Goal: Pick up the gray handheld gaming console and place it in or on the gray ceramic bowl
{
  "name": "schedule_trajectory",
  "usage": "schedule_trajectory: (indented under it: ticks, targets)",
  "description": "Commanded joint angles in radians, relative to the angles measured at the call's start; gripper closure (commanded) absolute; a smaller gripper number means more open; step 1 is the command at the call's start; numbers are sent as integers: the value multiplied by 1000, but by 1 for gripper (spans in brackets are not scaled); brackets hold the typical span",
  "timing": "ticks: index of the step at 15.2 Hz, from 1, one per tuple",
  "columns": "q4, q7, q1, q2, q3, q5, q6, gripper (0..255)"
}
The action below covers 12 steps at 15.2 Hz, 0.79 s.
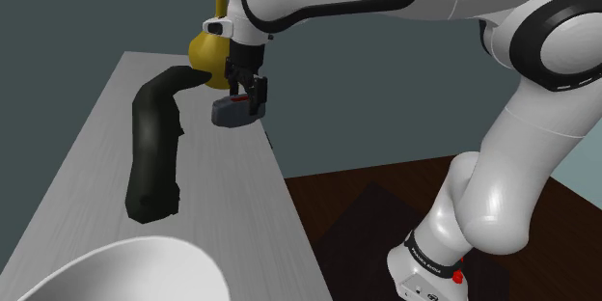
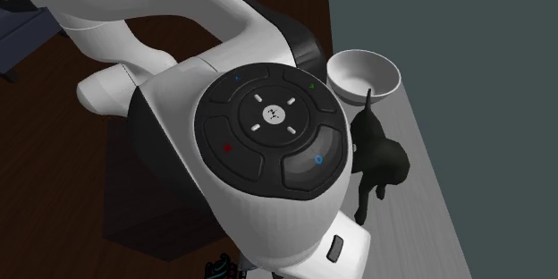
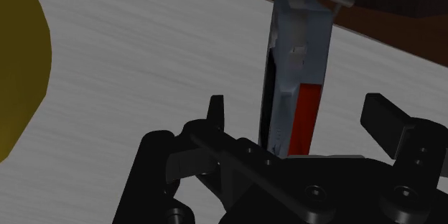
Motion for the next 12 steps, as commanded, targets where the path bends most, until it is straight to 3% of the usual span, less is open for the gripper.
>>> schedule_trajectory:
  ticks: [1,2,12]
  targets:
    - [0,0,0,0,0,0,0,0]
    - [0,0,0,0,0,0,0,255]
    - [12,0,0,-1,0,0,-13,255]
